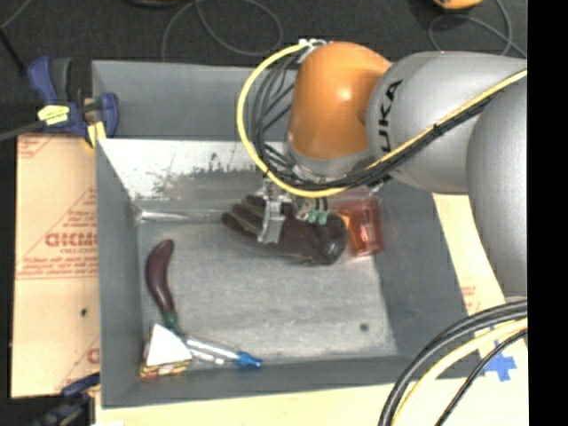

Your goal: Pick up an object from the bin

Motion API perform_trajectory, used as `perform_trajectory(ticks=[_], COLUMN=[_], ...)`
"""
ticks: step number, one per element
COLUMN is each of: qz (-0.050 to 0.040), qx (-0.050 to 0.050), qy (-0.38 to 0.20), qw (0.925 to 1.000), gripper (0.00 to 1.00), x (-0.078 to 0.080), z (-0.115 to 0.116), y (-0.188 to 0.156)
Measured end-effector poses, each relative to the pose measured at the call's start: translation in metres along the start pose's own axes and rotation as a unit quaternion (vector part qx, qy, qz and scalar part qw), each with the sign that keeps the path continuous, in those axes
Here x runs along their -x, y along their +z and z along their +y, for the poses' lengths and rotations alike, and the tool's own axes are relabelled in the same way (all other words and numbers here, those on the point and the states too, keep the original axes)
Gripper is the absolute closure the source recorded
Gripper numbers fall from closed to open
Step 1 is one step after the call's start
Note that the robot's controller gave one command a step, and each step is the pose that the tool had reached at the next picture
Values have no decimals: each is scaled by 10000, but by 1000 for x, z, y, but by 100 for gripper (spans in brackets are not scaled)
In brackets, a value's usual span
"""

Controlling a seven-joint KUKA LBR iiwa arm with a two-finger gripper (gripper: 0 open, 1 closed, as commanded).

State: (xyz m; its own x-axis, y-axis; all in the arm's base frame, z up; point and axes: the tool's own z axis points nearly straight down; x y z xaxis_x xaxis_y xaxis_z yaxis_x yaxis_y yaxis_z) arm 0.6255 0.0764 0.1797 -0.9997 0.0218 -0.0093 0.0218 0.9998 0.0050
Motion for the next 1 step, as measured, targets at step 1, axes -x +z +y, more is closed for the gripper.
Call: perform_trajectory(ticks=[1], qz=[1], qx=[1], qy=[1], qw=[10000], gripper=[100], x=[0], z=[0], y=[0])
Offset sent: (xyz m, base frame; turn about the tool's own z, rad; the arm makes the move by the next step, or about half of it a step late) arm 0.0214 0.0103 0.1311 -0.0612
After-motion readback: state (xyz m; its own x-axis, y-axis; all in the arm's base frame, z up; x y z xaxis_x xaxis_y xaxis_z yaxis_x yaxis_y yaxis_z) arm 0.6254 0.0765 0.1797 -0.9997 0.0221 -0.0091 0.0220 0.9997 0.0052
